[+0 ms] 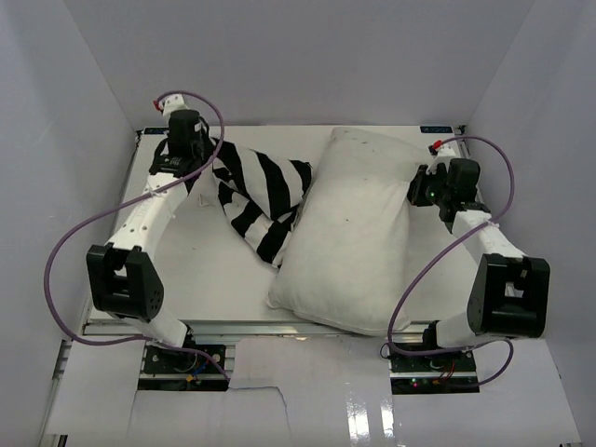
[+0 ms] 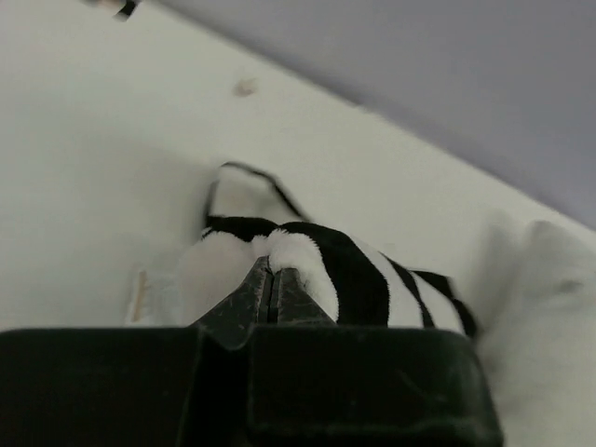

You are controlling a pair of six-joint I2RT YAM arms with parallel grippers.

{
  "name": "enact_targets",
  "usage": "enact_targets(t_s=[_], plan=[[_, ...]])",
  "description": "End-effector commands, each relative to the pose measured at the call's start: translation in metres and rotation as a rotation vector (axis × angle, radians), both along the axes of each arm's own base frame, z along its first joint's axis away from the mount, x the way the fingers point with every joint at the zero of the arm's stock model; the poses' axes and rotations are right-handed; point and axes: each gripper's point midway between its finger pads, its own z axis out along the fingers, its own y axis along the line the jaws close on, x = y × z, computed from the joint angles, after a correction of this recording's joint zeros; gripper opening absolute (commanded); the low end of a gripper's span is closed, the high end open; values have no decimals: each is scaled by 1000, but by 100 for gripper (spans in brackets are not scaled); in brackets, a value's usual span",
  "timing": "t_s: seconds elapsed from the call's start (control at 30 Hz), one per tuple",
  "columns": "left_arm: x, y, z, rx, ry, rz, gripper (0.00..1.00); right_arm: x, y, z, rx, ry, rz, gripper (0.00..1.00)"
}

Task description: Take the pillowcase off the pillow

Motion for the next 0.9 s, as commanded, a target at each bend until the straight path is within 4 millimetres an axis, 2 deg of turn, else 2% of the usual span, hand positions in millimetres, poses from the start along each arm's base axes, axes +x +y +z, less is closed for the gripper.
enact_targets(t_s=[0.0,0.03,0.07,0.1,0.13,0.2,0.23,0.27,0.33,0.37,0.43,0.47,0.53,0.57,0.63,0.67,0.73,0.77,0.8,0.83,0.87], plan=[[-19,86,-69,64,158,317,0,35,10,32,8,-58,64,8],[-25,94,-78,41,172,346,0,41,11,37,4,-53,82,9],[-31,101,-74,3,144,378,0,51,13,44,9,-25,94,13],[-40,102,-92,7,169,383,0,55,14,48,10,-22,102,19],[-39,95,-91,-30,145,351,9,56,14,46,12,2,104,28],[-48,90,-95,-53,140,327,26,60,12,61,8,-23,88,37],[-50,87,-95,-65,136,318,40,59,10,63,11,-15,65,46],[-53,86,-95,-74,136,315,64,58,4,68,-4,-22,32,62],[-60,84,-91,-72,128,300,75,50,-3,67,-26,9,-10,69],[-62,80,-88,-65,121,287,77,46,-11,75,-47,0,-58,85],[-68,71,-68,-69,77,257,80,33,-14,74,-54,29,-84,88],[-71,58,-62,-67,66,225,80,26,-10,87,-42,3,-73,90],[-78,47,-40,-67,18,191,92,14,3,93,-38,-7,-40,91],[-82,30,-34,-69,5,151,93,4,22,105,-65,-43,-17,91],[-88,2,-22,-107,-28,53,95,-9,40,109,-60,-59,16,92],[-92,-25,-22,-125,-42,-37,95,-23,66,122,-30,-96,87,92],[-102,-69,-29,-161,-24,-212,95,-36,90,132,4,-140,132,96],[-111,-96,-37,-163,-2,-305,95,-53,107,134,20,-155,168,98],[-116,-111,-39,-166,6,-359,96,-61,113,137,46,-158,166,90],[-124,-126,-43,-148,15,-422,98,-69,117,139,53,-164,170,90],[-138,-150,-46,-123,22,-495,98,-83,121,141,60,-179,187,90]])
